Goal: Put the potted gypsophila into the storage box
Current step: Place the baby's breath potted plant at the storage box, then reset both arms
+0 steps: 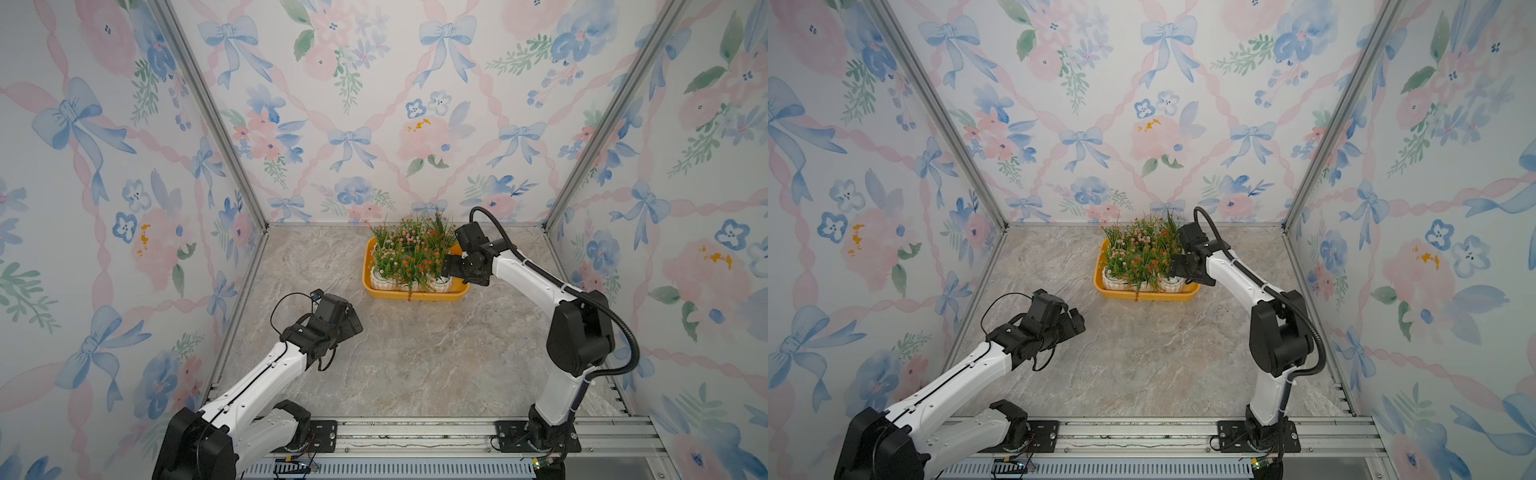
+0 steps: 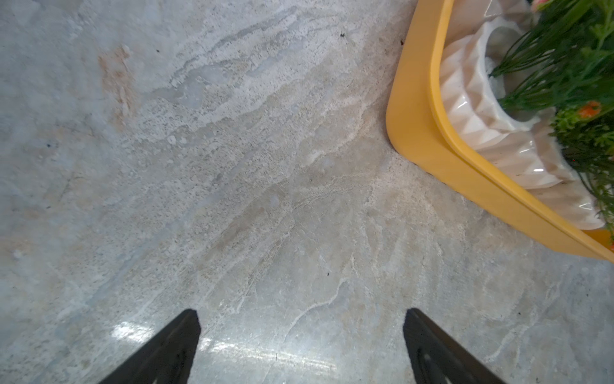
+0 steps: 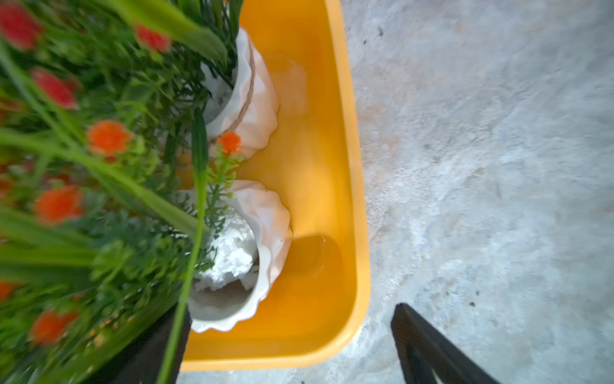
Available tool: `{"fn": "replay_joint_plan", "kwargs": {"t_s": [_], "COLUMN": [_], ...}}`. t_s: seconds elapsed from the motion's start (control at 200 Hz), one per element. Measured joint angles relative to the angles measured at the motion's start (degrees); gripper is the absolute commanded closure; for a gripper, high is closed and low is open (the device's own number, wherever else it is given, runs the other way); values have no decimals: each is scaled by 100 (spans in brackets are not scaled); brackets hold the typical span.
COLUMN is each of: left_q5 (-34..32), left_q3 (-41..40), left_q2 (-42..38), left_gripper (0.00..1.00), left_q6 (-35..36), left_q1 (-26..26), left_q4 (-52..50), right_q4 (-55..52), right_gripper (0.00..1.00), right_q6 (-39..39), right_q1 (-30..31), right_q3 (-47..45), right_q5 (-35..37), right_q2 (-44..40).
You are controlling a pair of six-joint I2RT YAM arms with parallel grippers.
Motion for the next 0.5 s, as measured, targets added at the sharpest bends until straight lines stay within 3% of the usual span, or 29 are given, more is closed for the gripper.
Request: {"fn": "replay_joint_plan", "kwargs": {"t_s": [0.245,0.375,0.5], "left_q5": [-741,-1084,-1296], "left_q3": [501,356,-358], "left_q2": [-179,-179,-188], "left_gripper": [2,2,2], "left_q6": [841,1585,2218], "left_q1": [424,1012,1665], "left_q4": [365,1353,2855], "right_q4": [374,522,496], "right_gripper": [3,3,3], "right_q6": [-20,-136,-367], "right_q1": [-120,-402,-745], "right_q3": [-1427,-2315,-2979], "right_q5": [555,986,1432], "right_q2": [-2179,-3480,-4511]}}
